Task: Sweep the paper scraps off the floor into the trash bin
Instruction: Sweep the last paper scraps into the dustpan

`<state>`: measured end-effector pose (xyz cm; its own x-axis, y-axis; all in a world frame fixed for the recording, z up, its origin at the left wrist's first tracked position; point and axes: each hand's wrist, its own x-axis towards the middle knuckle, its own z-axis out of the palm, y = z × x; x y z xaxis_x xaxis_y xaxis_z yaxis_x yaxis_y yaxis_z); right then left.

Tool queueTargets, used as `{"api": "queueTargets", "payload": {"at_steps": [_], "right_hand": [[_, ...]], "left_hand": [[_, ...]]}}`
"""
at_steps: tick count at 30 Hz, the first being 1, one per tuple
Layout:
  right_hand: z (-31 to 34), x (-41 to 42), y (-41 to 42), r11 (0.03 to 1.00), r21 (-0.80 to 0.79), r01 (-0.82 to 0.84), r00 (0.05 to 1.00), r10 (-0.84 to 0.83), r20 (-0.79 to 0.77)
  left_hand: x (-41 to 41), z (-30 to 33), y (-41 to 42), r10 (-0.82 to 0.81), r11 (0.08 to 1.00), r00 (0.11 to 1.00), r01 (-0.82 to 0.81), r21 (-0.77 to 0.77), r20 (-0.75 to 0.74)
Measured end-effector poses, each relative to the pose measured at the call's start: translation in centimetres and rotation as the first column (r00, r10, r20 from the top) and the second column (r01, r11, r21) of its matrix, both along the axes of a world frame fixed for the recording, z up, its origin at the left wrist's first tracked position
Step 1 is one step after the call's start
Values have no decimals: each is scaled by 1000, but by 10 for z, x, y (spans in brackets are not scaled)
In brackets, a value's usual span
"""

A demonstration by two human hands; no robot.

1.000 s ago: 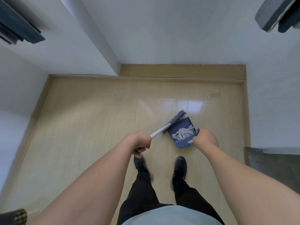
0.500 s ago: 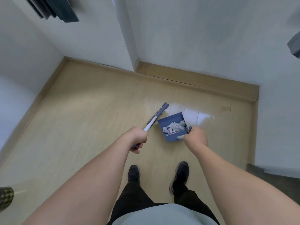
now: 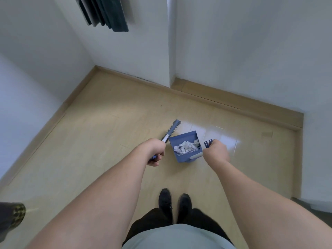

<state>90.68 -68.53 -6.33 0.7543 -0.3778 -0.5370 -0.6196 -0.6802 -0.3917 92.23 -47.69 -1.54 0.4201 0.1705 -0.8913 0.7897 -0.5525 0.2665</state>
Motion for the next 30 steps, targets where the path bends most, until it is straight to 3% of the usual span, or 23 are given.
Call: {"api": "queueTargets", "payload": {"at_steps": [6,14,25,30], "right_hand": [[6,-1,38,995,24,-98,995,98,7],[6,-2,100,975,10,-220,975,221,-24],[19,-3,279,955,-126,-269,961,274,23],[33,-8,338,940,-160,-302,947,314,60]], "left_hand": [[-14,10,30,109,994,994,-109,4,-21],[-18,9,92,70,997,997,-69,30,-33],[-11,9,265,-51,999,998,51,-11,-21],[-20,20,333,-1,1000,999,1,-15,-41]]}}
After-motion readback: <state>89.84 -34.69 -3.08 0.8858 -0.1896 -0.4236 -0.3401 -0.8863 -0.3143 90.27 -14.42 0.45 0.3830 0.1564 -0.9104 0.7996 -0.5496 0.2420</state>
